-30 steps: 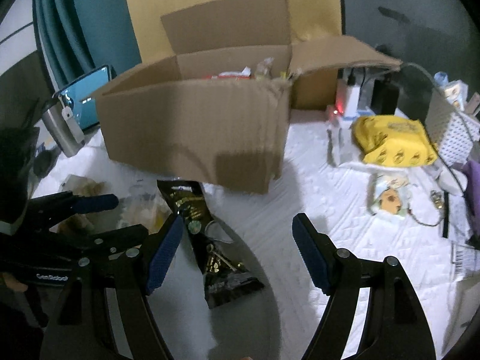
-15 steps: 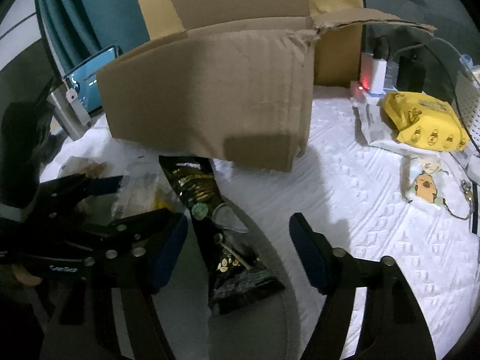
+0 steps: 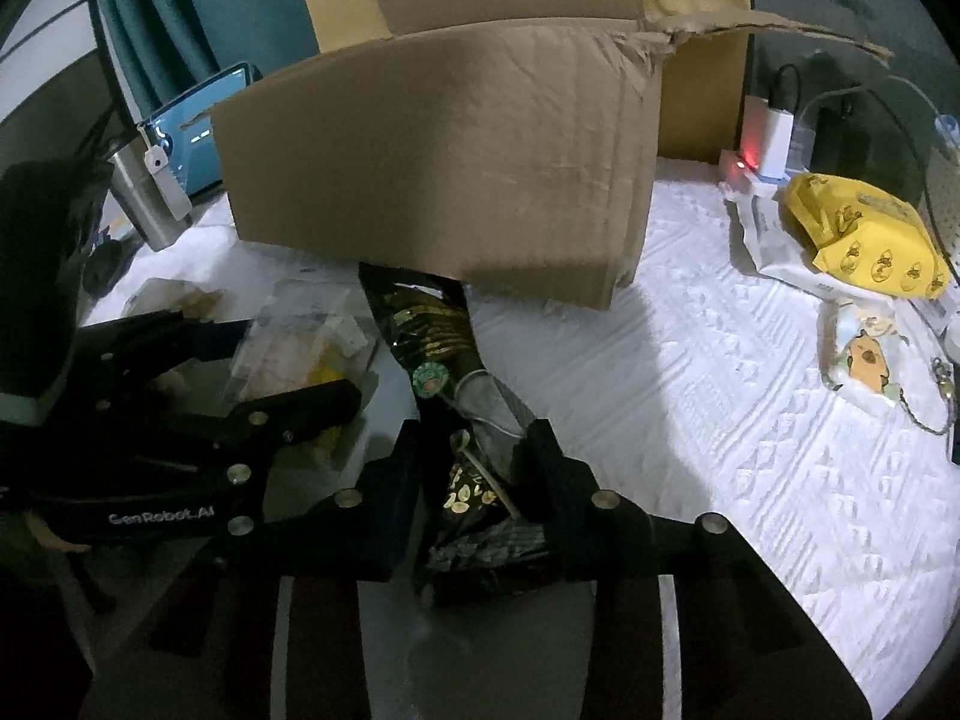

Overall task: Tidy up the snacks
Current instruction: 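Grasp the clear bread pack with the left tool while the right tool grasps the black-and-gold bag, then lift both held snacks and carry them toward the cardboard box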

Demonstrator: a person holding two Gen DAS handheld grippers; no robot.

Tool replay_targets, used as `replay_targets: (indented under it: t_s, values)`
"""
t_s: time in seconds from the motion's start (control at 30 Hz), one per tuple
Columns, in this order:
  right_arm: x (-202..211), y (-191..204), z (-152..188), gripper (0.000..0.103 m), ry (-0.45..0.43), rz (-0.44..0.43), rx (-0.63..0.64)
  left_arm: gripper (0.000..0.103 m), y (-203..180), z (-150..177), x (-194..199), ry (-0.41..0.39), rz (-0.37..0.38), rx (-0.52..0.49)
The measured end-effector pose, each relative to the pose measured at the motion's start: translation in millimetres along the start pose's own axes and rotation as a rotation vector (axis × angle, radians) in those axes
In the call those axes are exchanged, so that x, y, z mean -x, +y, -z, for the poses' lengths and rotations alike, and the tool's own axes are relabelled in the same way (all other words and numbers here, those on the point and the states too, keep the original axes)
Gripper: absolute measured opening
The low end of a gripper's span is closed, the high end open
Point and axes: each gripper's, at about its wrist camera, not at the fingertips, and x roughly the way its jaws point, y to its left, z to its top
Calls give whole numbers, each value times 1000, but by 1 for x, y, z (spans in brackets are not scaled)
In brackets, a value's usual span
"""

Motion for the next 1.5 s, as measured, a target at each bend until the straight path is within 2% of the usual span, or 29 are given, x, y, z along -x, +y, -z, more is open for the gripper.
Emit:
replay_targets:
  t_s: [0.63, 1.07, 1.5]
  values:
    - [40, 11, 29, 33, -32, 47, -36, 65, -11, 33, 42, -10, 78, -30]
    - [75, 28, 40, 33, -80, 79, -32, 65, -19, 44, 93, -68, 121, -69]
    - [109, 50, 30, 33, -153, 109, -3, 65, -12, 38, 141, -149, 132, -100]
